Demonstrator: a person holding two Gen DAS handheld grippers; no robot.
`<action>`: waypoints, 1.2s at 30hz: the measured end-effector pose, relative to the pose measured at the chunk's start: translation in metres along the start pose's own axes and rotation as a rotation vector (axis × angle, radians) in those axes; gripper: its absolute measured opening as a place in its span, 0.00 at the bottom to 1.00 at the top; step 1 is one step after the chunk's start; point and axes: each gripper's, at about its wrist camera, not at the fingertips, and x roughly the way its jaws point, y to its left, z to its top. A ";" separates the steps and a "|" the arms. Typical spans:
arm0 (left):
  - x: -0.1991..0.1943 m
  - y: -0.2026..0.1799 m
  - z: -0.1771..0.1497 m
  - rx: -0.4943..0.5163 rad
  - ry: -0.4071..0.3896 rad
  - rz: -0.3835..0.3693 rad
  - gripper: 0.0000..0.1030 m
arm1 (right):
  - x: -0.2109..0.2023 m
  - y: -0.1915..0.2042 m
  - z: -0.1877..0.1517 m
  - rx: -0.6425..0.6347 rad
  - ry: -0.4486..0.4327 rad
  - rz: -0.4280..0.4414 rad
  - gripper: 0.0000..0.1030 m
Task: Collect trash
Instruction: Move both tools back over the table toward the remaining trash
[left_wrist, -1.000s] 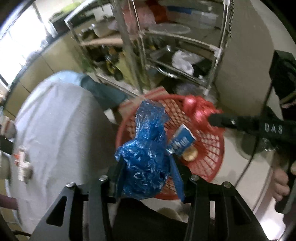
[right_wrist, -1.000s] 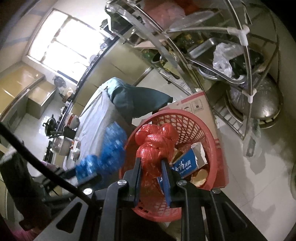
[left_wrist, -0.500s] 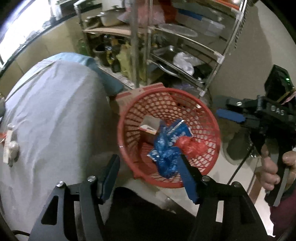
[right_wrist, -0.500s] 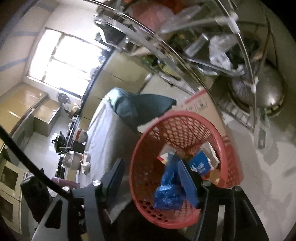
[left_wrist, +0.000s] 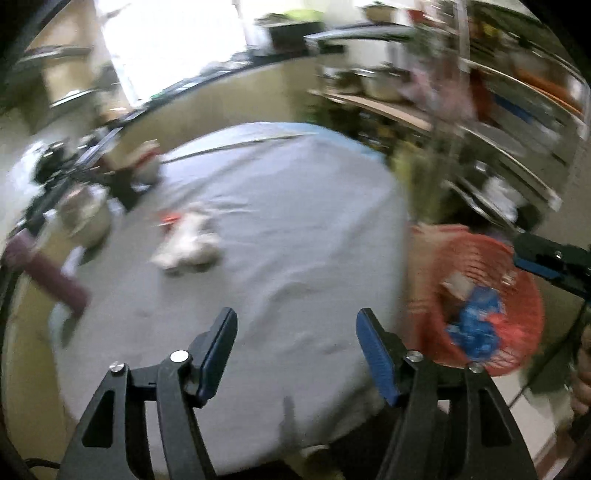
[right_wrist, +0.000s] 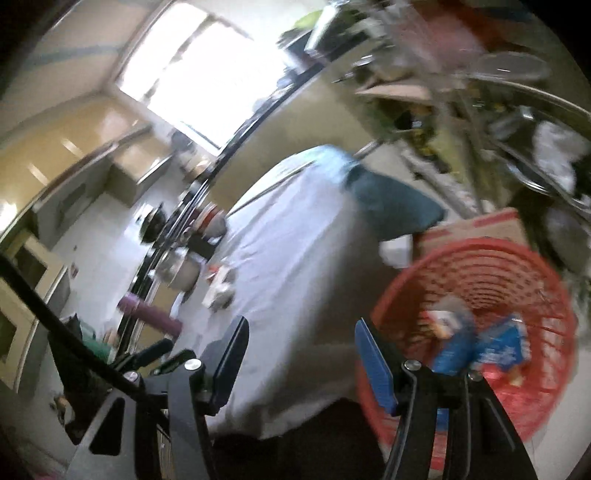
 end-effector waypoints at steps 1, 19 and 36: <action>-0.002 0.011 -0.004 -0.018 -0.005 0.024 0.70 | 0.009 0.012 -0.001 -0.023 0.018 0.013 0.63; -0.006 0.185 -0.088 -0.401 0.046 0.328 0.70 | 0.106 0.143 -0.055 -0.282 0.240 0.081 0.61; 0.004 0.226 -0.119 -0.474 0.078 0.312 0.70 | 0.218 0.184 -0.013 -0.338 0.327 -0.044 0.61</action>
